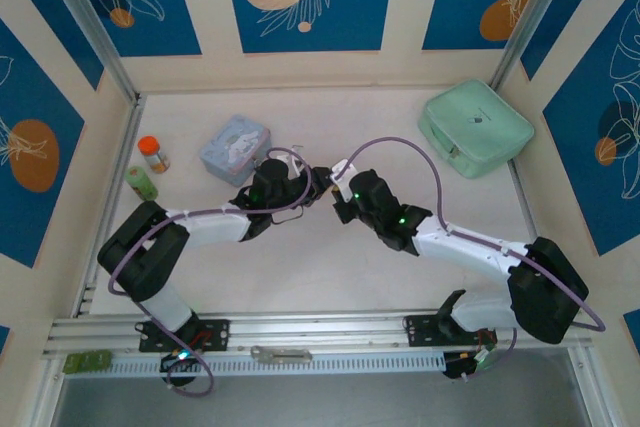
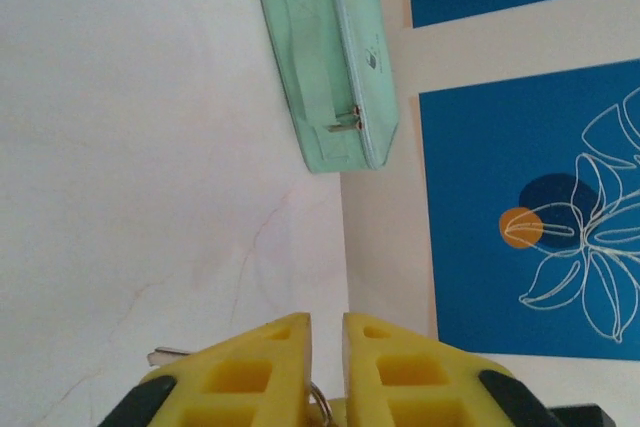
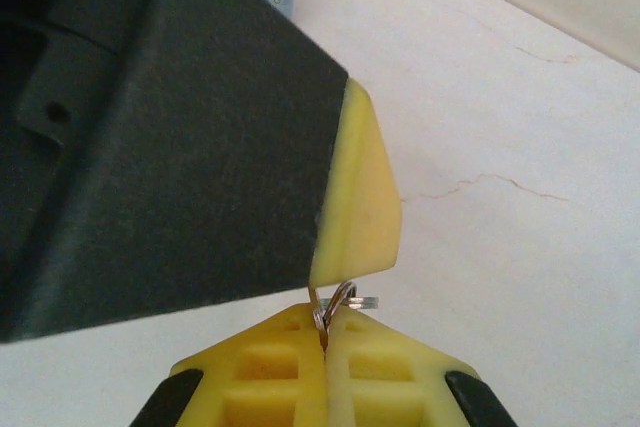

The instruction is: Unlock a padlock with a key

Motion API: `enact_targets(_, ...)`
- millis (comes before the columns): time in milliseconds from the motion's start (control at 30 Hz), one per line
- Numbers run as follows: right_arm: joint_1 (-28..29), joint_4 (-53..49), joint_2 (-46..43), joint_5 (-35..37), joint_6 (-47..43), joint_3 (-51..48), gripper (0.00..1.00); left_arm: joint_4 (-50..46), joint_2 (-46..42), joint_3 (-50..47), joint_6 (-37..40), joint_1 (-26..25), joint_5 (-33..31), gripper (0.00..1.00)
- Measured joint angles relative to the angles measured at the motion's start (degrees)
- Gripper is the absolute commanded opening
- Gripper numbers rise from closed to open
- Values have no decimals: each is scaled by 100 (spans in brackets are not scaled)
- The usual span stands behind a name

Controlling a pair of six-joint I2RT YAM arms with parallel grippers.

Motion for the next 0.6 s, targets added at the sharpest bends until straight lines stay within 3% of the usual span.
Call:
enact_targets(133, 83, 4, 39, 179, -103, 0, 1, 0, 15, 0, 31, 0, -26, 0)
enact_targets(300, 72, -111, -103, 31, -24, 0, 32, 15, 15, -2, 122, -2, -26, 0)
enact_targets(433, -481, -400, -796, -1121, 476, 0, 44, 129, 15, -2, 426, 42, 35, 0)
enact_targets(500, -1156, -435, -1165, -1939, 879, -2, 50, 293, 17, -4, 643, 105, 170, 0)
enact_targets(600, -2210, -302, -1401, -3156, 1598, -33, 50, 713, 28, -13, 920, 188, 505, 0)
